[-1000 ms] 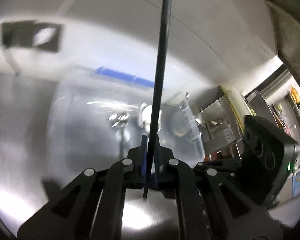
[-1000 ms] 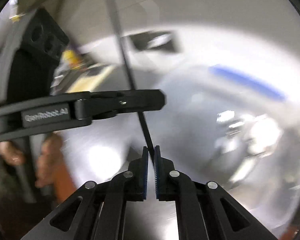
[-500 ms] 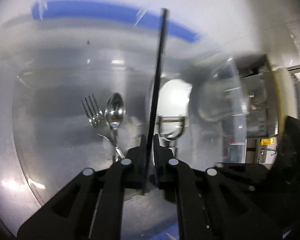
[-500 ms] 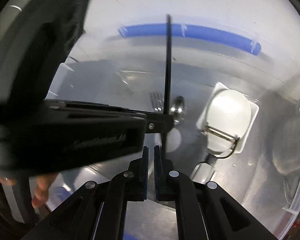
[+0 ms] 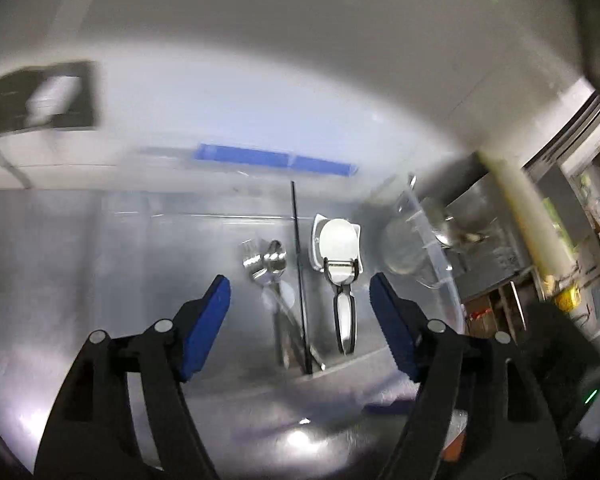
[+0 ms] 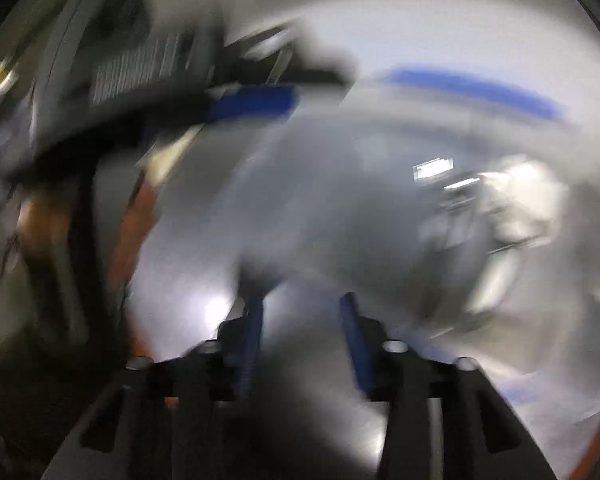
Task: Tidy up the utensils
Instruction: 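Grasp the second black chopstick with the right tool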
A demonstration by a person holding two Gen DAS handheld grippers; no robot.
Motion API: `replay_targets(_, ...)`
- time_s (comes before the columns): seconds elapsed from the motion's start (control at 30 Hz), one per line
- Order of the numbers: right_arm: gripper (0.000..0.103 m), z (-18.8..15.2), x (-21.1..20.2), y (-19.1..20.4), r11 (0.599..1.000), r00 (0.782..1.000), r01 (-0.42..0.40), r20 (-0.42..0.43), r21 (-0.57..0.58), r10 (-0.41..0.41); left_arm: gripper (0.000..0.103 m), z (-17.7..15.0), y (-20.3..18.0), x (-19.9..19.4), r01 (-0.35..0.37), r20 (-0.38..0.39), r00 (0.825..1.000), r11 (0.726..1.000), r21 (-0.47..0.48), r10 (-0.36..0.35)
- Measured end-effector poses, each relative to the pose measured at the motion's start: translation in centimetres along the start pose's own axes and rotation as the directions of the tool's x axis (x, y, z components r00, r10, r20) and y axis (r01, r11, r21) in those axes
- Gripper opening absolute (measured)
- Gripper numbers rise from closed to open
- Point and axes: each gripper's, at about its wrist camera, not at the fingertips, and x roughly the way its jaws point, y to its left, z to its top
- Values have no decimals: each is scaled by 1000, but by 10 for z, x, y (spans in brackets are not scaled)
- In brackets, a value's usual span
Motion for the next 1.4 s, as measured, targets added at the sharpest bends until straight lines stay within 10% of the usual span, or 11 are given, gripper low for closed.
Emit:
replay_targets(0.27, 45, -78, 147, 79, 961, 920, 101, -343, -256, -188, 70, -110, 88, -83, -161, 14, 985, 944, -287, 173)
replay_targets(0.47, 44, -93, 185, 96, 917, 862, 216, -375, -335, -340, 70, -180, 133, -93, -187, -48, 981, 862, -471, 187)
replay_targets(0.67, 7, -100, 193, 91, 888, 859, 280, -317, -366, -401, 70, -213, 138, -93, -151, -63, 988, 834, -531, 139)
replay_targets(0.8, 6, -99, 189, 72, 897, 857, 322, -310, -302, -412, 70, -226, 135, -80, -107, -81, 994, 821, -560, 74)
replay_targets(1.07, 6, -108, 159, 30, 995, 907, 99, -412, 16, -84, 70, -241, 110, -26, 44, -129, 980, 792, -609, -154)
replay_targets(1.4, 7, -133, 128, 33, 970, 901, -132, -383, 207, 204, 70, -264, 83, 43, 53, -260, 916, 732, -679, -307)
